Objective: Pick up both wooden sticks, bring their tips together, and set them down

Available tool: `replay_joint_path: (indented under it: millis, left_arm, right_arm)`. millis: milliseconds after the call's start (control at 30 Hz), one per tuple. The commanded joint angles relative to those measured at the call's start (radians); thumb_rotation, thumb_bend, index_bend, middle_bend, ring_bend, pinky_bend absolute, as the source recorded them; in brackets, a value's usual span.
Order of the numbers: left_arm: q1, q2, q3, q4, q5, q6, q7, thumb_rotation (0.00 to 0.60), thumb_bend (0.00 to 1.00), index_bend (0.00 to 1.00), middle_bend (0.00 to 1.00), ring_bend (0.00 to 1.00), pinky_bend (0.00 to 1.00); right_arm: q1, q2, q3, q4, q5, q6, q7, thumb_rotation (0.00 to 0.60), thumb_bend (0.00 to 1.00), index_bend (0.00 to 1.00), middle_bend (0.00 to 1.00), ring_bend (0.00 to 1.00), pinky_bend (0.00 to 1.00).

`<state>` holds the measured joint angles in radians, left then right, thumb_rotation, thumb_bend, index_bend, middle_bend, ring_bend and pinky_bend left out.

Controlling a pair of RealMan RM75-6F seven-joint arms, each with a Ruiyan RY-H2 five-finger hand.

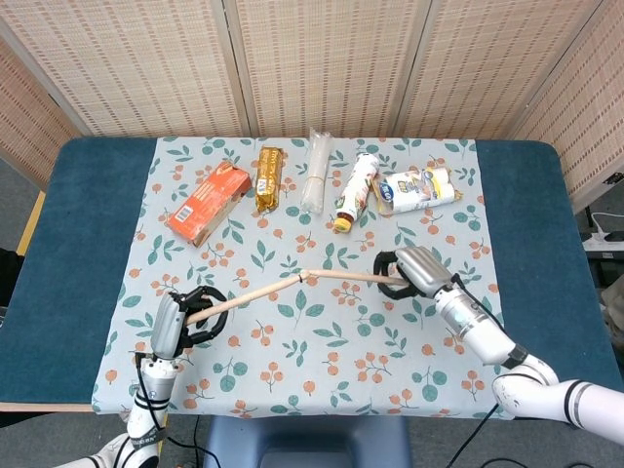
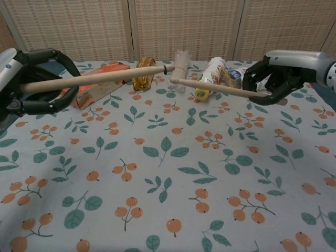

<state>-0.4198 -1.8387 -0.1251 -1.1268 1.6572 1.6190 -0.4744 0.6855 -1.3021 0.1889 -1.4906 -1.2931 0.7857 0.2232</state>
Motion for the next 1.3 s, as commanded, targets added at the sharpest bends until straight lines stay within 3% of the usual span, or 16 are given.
replay_joint_path:
  millis: [33, 100, 167, 267, 367, 467, 700, 867, 967, 1133, 1300]
  left_arm:
    - [0.007, 0.056, 0.054, 0.094, 0.029, -0.045, 0.182, 0.6, 0.41, 0.71, 0.9, 1.0, 1.0]
    - [0.012, 0.058, 0.068, 0.117, 0.019, -0.074, 0.226, 0.6, 0.41, 0.69, 0.88, 1.0, 1.0]
    - [0.014, 0.058, 0.078, 0.122, 0.01, -0.096, 0.222, 0.6, 0.41, 0.65, 0.84, 0.99, 0.97]
    - [0.015, 0.06, 0.089, 0.119, -0.005, -0.13, 0.209, 0.6, 0.41, 0.57, 0.73, 0.92, 0.91]
    - [0.011, 0.066, 0.098, 0.116, -0.01, -0.156, 0.212, 0.6, 0.41, 0.48, 0.61, 0.79, 0.88]
    - [0.009, 0.074, 0.108, 0.104, -0.011, -0.174, 0.206, 0.6, 0.4, 0.4, 0.48, 0.59, 0.85]
    - [-0.001, 0.108, 0.127, 0.066, 0.007, -0.188, 0.214, 0.6, 0.38, 0.18, 0.23, 0.32, 0.63]
    - [0.0, 0.144, 0.138, 0.026, 0.023, -0.178, 0.234, 0.6, 0.38, 0.1, 0.14, 0.24, 0.5]
    - [0.007, 0.191, 0.145, -0.024, 0.032, -0.162, 0.259, 0.6, 0.38, 0.08, 0.12, 0.22, 0.45]
    - [0.063, 0.365, 0.191, -0.137, 0.062, -0.098, 0.363, 0.6, 0.38, 0.09, 0.13, 0.23, 0.45]
    - [0.152, 0.51, 0.209, -0.2, 0.03, -0.016, 0.424, 0.6, 0.38, 0.13, 0.2, 0.27, 0.46]
  right_arm:
    - [-0.027, -0.072, -0.033, 0.085, 0.115, 0.066, -0.206, 0.6, 0.94, 0.68, 0.64, 0.86, 1.0]
    - [-0.03, -0.1, -0.046, 0.119, 0.146, 0.069, -0.267, 0.6, 0.79, 0.62, 0.62, 0.78, 1.0]
    - [-0.029, -0.115, -0.051, 0.133, 0.185, 0.054, -0.3, 0.6, 0.57, 0.55, 0.55, 0.58, 0.98]
    - [-0.028, -0.131, -0.056, 0.144, 0.224, 0.031, -0.324, 0.6, 0.38, 0.47, 0.42, 0.35, 0.88]
    - [-0.03, -0.142, -0.061, 0.158, 0.231, 0.025, -0.329, 0.6, 0.26, 0.41, 0.31, 0.15, 0.75]
    - [-0.035, -0.147, -0.065, 0.17, 0.222, 0.024, -0.316, 0.6, 0.2, 0.35, 0.21, 0.03, 0.64]
    - [-0.059, -0.135, -0.067, 0.177, 0.163, 0.053, -0.258, 0.6, 0.11, 0.17, 0.05, 0.0, 0.34]
    - [-0.092, -0.102, -0.072, 0.145, 0.095, 0.109, -0.196, 0.6, 0.11, 0.11, 0.01, 0.0, 0.19]
    - [-0.126, -0.064, -0.086, 0.105, 0.045, 0.169, -0.175, 0.6, 0.11, 0.11, 0.01, 0.0, 0.16]
    - [-0.23, 0.042, -0.139, -0.011, -0.015, 0.318, -0.222, 0.6, 0.11, 0.11, 0.01, 0.0, 0.15]
    - [-0.348, 0.09, -0.163, -0.062, 0.026, 0.464, -0.315, 0.6, 0.11, 0.11, 0.01, 0.0, 0.12]
